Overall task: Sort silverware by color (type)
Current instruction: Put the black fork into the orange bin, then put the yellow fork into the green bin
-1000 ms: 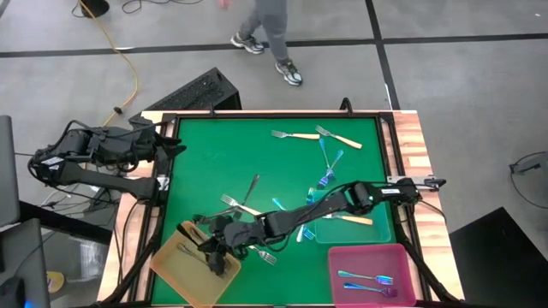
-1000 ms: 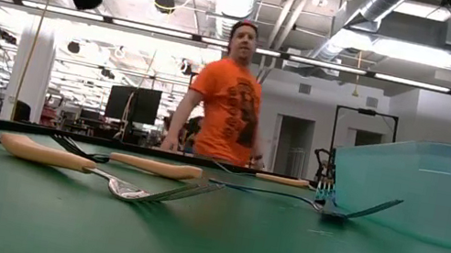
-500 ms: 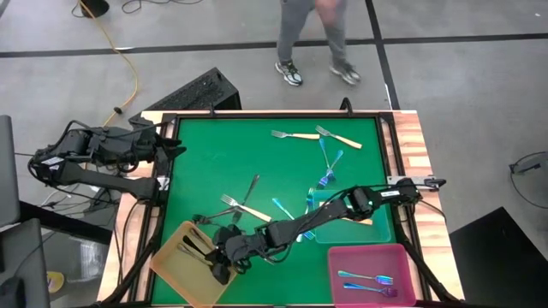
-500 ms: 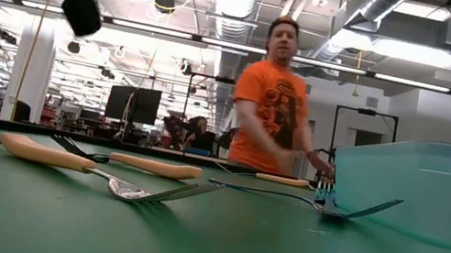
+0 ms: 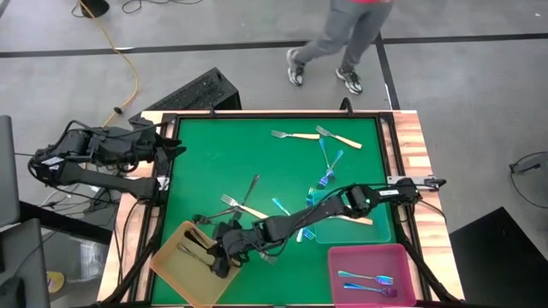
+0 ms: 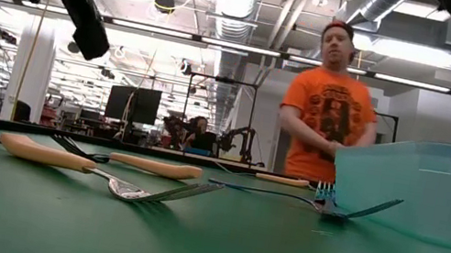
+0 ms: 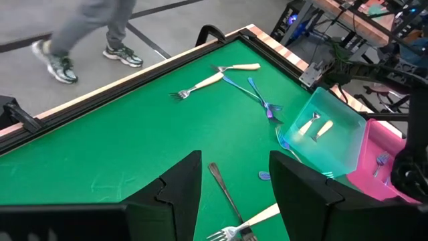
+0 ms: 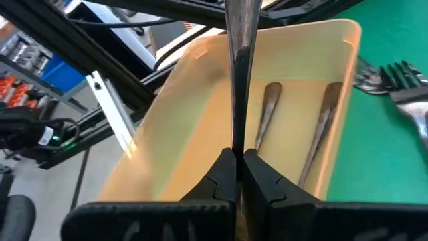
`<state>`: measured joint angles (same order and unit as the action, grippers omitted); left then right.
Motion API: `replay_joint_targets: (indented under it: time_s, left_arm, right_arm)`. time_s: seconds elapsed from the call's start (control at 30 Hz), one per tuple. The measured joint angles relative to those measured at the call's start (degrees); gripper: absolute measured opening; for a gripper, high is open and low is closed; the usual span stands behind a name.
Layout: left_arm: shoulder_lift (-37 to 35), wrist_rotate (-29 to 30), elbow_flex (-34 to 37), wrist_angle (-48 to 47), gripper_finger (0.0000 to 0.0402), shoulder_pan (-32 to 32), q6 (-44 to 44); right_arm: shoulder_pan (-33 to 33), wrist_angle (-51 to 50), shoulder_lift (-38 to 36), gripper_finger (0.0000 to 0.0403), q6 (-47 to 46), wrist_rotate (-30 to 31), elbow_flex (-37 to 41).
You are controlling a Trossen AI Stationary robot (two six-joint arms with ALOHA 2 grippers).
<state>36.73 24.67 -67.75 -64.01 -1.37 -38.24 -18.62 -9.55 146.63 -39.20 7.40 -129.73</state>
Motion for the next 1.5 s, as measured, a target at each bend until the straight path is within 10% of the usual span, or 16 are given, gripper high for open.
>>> replay_joint_targets:
  time_s: [0.77, 1.5]
  left_arm:
    - [0.0, 0.0, 0.0, 0.0, 0.0158, 0.0, 0.4]
    - [0.0, -0.2, 0.0, -0.2, 0.0158, 0.0, 0.5]
  right_arm:
    - [0.9, -0.7, 2.7, 0.0052, -0.6, -5.1, 0.0]
    - [3.5, -3.2, 2.3, 0.0161, 4.2, -12.1, -4.4]
